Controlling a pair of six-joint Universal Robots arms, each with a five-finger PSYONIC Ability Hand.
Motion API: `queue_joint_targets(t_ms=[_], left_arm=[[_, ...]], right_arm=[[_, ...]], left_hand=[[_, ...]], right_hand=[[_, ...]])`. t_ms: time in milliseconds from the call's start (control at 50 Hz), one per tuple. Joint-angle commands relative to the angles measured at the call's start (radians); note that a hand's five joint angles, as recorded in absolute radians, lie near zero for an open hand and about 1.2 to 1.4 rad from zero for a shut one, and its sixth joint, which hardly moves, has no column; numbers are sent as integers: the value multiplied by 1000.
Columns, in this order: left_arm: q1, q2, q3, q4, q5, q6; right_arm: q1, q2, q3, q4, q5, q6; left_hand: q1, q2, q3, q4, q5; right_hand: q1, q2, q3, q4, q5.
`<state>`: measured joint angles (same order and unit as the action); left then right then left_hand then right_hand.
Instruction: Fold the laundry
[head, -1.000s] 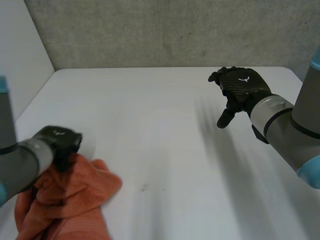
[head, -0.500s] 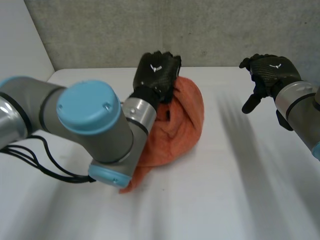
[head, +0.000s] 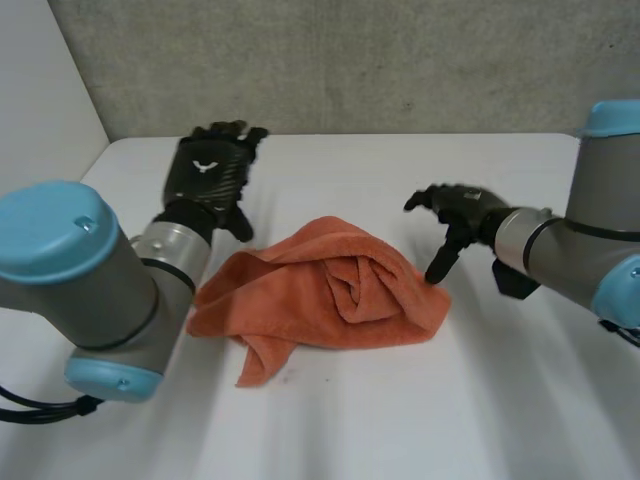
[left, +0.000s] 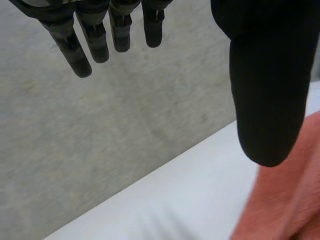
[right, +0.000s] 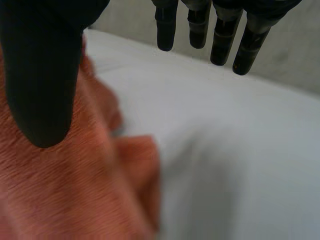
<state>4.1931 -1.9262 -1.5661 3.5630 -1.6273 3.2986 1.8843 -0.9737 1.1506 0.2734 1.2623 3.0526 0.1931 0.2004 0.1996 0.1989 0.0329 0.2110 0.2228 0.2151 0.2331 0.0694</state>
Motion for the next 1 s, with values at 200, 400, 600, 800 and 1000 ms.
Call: queue_joint_targets(t_ms=[200, 400, 600, 800, 1000], left_arm=[[102, -231, 135, -205, 213, -47], [107, -373, 257, -244, 356, -123], [107, -470, 334, -116, 357, -122], [114, -389, 360, 128, 215, -117], [116, -119, 377, 431, 99, -114]], right_arm=[[-8, 69, 54, 21, -40, 101], [-11, 35, 87, 12, -44, 97], [-11, -8, 84, 1, -47, 87], [2, 46, -80, -138, -11, 29], [-2, -198, -142, -734, 230, 103]], left_hand=[[326, 318, 319, 320, 311], [674, 667, 668, 669, 660], [1201, 1194, 1195, 1196, 1187], [1203, 1196, 1197, 1197, 1189], [1203, 1196, 1197, 1197, 1189]], right_hand=[[1065, 1053, 1061, 1043, 1032], [1185, 1173, 1181, 1163, 1152], [1185, 1173, 1181, 1163, 1152], [1185, 1173, 1181, 1163, 1152], [1185, 1173, 1181, 1163, 1152]])
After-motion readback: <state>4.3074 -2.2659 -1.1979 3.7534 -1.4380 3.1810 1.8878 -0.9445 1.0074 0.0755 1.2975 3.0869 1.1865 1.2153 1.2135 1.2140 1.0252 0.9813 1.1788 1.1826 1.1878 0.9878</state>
